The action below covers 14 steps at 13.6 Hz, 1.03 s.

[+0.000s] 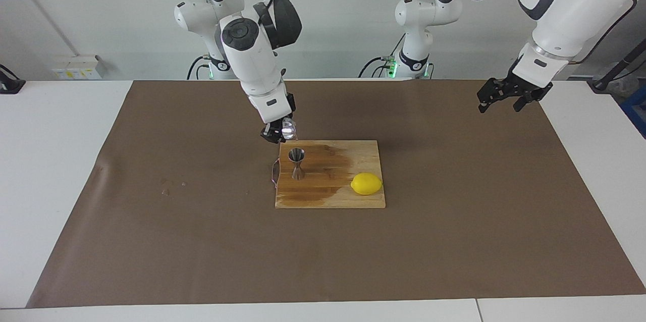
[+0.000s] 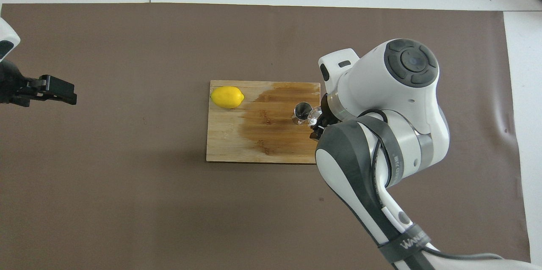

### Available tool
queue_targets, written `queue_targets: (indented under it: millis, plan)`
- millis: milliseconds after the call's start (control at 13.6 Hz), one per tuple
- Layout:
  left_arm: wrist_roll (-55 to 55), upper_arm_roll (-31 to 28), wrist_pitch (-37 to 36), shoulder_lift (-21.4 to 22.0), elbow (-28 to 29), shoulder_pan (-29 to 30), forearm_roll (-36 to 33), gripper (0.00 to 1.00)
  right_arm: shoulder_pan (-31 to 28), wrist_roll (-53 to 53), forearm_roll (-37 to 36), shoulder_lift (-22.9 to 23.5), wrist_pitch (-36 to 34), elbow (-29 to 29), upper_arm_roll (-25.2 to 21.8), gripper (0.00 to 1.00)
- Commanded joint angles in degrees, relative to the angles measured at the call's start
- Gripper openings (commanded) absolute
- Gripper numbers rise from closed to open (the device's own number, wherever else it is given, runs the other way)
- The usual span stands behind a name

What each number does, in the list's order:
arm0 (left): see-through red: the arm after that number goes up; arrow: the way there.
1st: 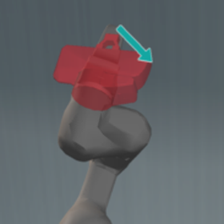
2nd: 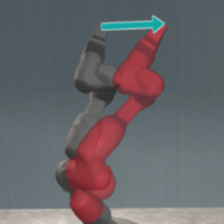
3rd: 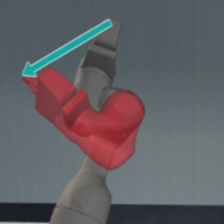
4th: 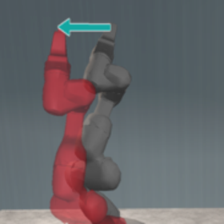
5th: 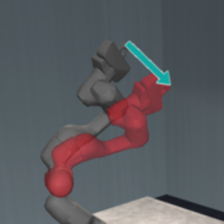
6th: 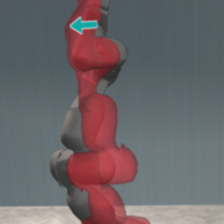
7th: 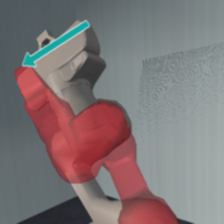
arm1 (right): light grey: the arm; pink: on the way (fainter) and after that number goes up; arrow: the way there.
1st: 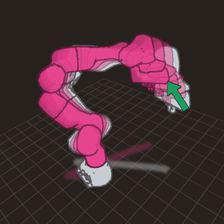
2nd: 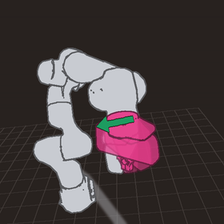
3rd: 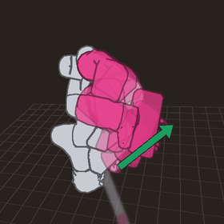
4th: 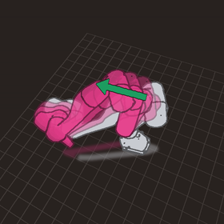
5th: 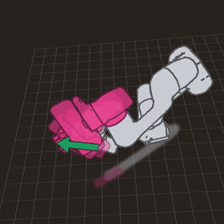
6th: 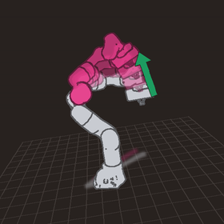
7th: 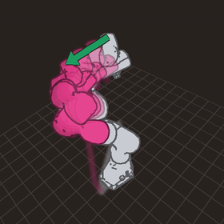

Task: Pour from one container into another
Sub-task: 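Tilt the glass with the right gripper to pour into the jigger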

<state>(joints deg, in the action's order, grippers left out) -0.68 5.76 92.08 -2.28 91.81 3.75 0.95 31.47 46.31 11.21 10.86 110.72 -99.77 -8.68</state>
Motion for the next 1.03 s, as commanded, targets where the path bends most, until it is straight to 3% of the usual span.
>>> queue_targets:
  millis: [0, 440, 953]
  plan:
    - [0.0, 0.2, -0.5, 1.4, 1.3, 0.4, -0.6, 1.00, 0.6, -2.4, -2.8, 0.7, 0.6, 0.8, 0.1, 0.39]
    - [0.0, 0.1, -0.5, 1.4, 1.3, 0.4, -0.6, 1.00, -0.1, -6.2, -2.9, 3.7, 0.1, 5.1, 0.1, 0.37]
    - [0.0, 0.1, -0.5, 1.4, 1.3, 0.4, -0.6, 1.00, 0.8, -8.9, -5.7, 5.7, -1.2, 5.4, 0.1, 0.24]
